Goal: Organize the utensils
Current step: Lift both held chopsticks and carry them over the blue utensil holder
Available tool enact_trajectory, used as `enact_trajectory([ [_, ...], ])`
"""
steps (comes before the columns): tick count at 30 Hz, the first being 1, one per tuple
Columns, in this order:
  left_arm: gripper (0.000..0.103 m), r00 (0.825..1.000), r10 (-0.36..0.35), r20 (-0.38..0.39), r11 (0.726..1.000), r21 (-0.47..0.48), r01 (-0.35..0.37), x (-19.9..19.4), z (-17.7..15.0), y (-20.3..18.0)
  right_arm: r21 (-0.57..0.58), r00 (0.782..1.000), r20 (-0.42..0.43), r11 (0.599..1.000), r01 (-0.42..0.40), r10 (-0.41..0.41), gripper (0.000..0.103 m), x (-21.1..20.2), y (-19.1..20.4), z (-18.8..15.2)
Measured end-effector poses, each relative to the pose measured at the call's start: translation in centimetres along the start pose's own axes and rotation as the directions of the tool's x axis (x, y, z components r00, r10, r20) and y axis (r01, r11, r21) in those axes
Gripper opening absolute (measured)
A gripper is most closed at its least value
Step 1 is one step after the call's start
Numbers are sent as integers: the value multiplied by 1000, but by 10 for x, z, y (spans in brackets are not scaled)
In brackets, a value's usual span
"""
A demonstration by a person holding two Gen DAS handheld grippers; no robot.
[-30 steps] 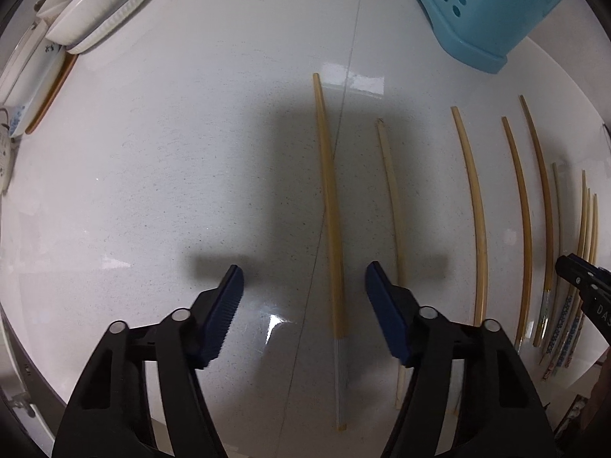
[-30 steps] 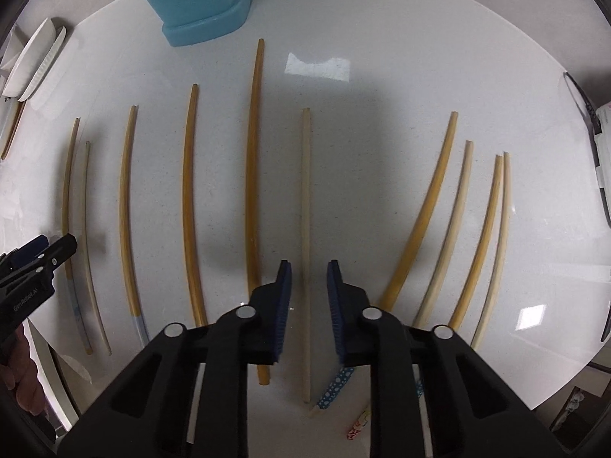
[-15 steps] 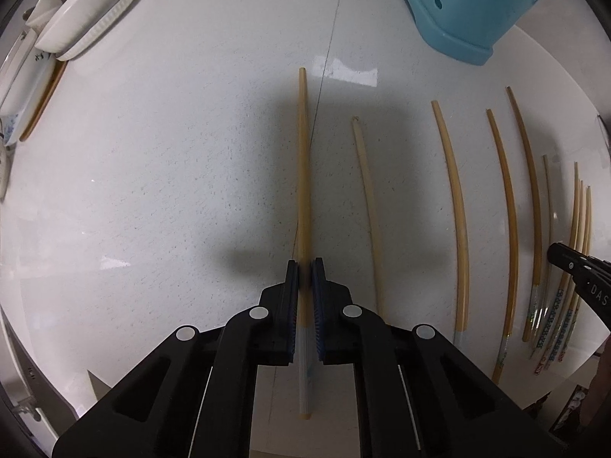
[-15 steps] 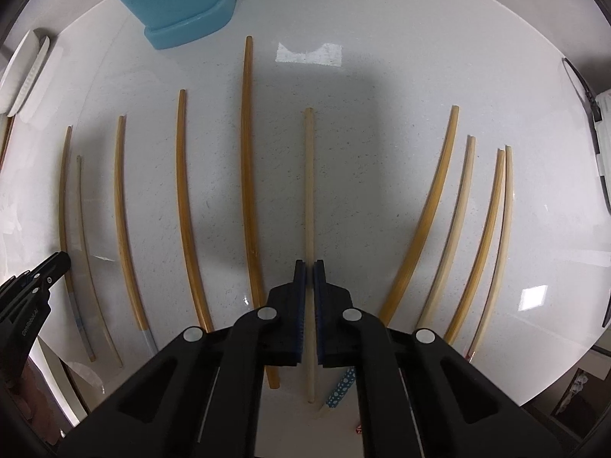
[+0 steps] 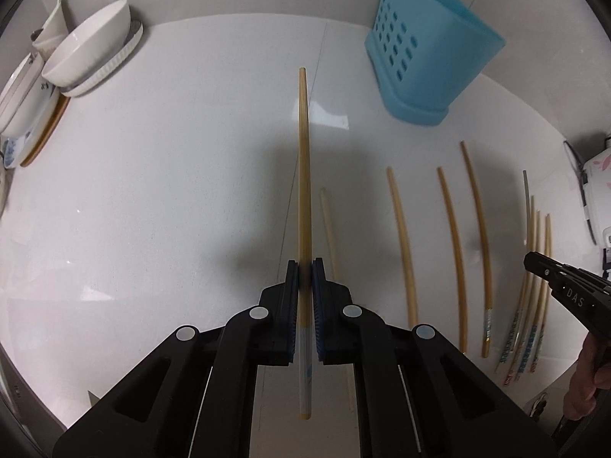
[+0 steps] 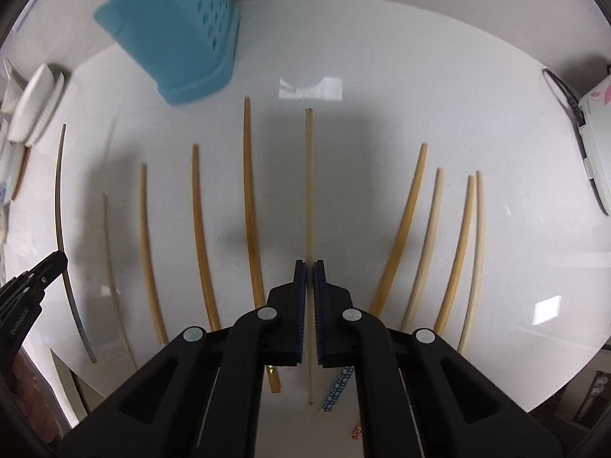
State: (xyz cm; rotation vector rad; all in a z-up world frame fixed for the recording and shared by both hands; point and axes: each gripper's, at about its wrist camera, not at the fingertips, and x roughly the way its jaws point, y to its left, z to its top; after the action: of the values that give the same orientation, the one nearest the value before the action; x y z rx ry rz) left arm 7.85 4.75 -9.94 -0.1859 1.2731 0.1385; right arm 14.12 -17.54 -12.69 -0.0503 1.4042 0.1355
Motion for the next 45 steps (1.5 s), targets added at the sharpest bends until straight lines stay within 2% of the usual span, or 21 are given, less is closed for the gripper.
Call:
enact_trajectory([
  [7, 7, 995, -27, 100, 1000, 5, 27, -24, 9, -7, 14, 995, 96, 1000, -23, 21, 3, -22, -11, -2],
  [11, 7, 986, -54, 159, 999, 13, 52, -39, 29, -12, 14, 989, 145, 999, -30, 28, 3, -40, -13, 9],
  [13, 7, 977, -83, 197, 997, 14, 81, -47, 36, -13, 15, 985, 169, 999, -34, 30, 3, -43, -7, 22],
  [18, 7, 955, -127, 267, 992, 34, 122, -64, 52, -23, 15, 972, 229, 999, -50, 46, 3, -61, -9, 26],
  [22, 7, 946, -164, 280, 986, 45, 158, -70, 68, -32, 8, 955, 285, 997, -81, 76, 3, -74, -7, 40],
  [28, 7, 917, -185, 353, 983, 76, 168, -88, 90, -43, 0, 929, 360, 996, -86, 81, 3, -99, -5, 55],
  [30, 7, 903, -200, 380, 980, 86, 181, -96, 97, -47, 0, 922, 377, 996, -90, 83, 3, -104, -4, 61],
  [35, 7, 851, -244, 466, 970, 115, 215, -114, 114, -57, -4, 901, 422, 994, -108, 99, 3, -117, -4, 76],
  [38, 7, 812, -267, 519, 964, 134, 231, -119, 124, -62, -14, 874, 469, 991, -134, 125, 3, -125, -5, 85],
  [41, 7, 779, -288, 557, 957, 135, 257, -119, 135, -64, -31, 836, 526, 986, -162, 154, 3, -133, -6, 95],
  [42, 7, 762, -289, 580, 957, 140, 256, -119, 139, -66, -31, 831, 533, 985, -168, 158, 3, -134, -6, 98],
  [44, 7, 738, -290, 609, 956, 156, 248, -121, 146, -71, -28, 819, 551, 985, -173, 159, 3, -137, -7, 103],
  [45, 7, 734, -286, 616, 958, 161, 238, -120, 150, -75, -22, 816, 558, 985, -169, 152, 3, -137, -8, 106],
])
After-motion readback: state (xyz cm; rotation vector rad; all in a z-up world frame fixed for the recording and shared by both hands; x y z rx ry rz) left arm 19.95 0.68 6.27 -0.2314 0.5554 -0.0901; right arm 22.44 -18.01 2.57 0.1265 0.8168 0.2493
